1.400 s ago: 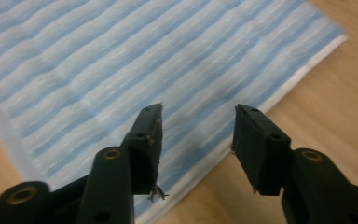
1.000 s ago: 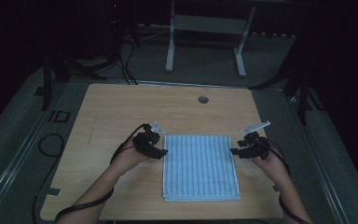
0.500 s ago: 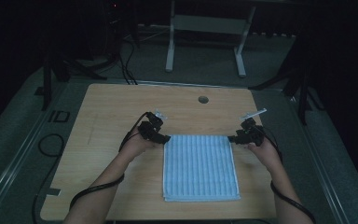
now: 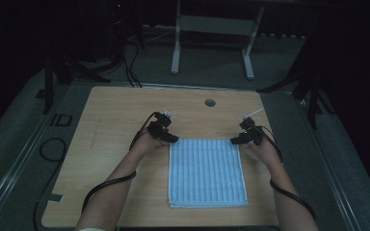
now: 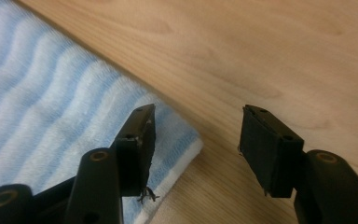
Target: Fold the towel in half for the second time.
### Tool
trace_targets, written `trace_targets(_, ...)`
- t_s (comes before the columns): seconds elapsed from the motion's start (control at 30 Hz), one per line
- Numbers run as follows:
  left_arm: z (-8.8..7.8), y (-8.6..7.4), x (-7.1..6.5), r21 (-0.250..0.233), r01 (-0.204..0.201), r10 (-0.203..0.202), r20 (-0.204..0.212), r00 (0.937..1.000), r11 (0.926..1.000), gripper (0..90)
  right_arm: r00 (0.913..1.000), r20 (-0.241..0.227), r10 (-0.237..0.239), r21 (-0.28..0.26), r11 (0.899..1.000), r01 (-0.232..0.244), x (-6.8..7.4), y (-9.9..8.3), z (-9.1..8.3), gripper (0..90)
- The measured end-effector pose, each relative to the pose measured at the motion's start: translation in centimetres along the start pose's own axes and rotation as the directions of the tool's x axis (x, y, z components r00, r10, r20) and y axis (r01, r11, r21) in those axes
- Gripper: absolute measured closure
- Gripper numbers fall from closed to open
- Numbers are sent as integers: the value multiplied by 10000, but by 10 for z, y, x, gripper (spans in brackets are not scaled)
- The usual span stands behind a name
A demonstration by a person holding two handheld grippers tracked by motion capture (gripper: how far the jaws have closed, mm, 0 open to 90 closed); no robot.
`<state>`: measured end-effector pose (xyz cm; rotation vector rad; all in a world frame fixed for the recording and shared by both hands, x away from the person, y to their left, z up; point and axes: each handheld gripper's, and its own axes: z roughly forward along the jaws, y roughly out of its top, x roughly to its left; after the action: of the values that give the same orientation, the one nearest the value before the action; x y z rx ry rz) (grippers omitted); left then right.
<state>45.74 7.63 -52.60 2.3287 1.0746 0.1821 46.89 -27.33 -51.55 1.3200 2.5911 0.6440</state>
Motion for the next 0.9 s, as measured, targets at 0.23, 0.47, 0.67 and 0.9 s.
trace_targets(0.23,10,-2,-3,369,-177,173,135,9998,9992,449,9987,-221,-458,405,9981,467,5,-1,9,647)
trace_targets(0.47,10,-1,-4,388,-155,127,712,9974,9991,693,9970,-415,-656,608,9958,680,10,1,9,818)
trace_targets(0.67,0,4,-8,140,-359,350,570,9978,9993,868,9947,-67,-1025,418,9938,1027,17,5,-2,857)
trace_targets(0.9,-37,17,-12,-611,-743,769,418,9962,9954,873,9951,38,-986,-476,9940,986,15,16,-34,865)
